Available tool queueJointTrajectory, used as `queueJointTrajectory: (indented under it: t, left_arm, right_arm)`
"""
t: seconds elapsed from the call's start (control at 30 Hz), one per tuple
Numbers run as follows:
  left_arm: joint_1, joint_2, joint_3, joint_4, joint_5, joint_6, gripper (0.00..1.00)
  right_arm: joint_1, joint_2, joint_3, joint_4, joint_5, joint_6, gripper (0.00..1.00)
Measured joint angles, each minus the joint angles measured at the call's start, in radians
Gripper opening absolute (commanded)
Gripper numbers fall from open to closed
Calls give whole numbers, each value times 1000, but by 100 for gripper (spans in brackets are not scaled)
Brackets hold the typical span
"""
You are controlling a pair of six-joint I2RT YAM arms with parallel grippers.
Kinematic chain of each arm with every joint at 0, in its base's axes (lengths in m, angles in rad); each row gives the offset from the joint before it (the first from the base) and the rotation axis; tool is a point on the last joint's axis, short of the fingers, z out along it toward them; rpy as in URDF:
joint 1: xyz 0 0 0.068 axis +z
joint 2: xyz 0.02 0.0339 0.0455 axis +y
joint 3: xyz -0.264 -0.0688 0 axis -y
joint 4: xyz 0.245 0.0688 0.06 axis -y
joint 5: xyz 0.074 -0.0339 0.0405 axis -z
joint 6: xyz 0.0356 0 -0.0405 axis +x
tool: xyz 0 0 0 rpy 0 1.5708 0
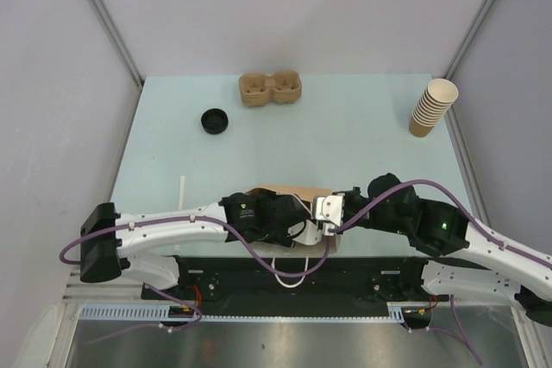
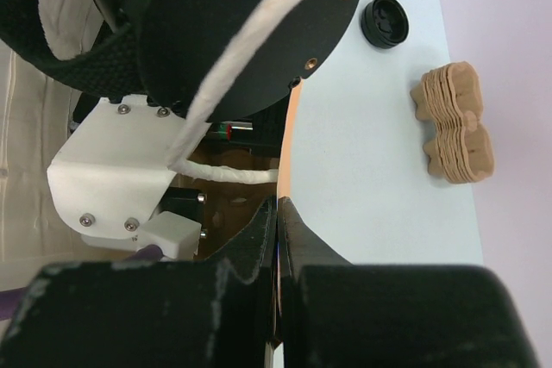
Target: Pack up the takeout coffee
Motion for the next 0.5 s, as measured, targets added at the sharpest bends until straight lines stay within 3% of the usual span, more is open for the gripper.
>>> queueJointTrajectory:
  t: [0.3,0.5]
  left_arm:
    - [69,39,32,23,95,75,0]
    - [126,69,40,57,171,130,0]
  right_arm:
    - [-59,12,0,10,-25,6,0]
    - [-199,34,2,27,-148,6,0]
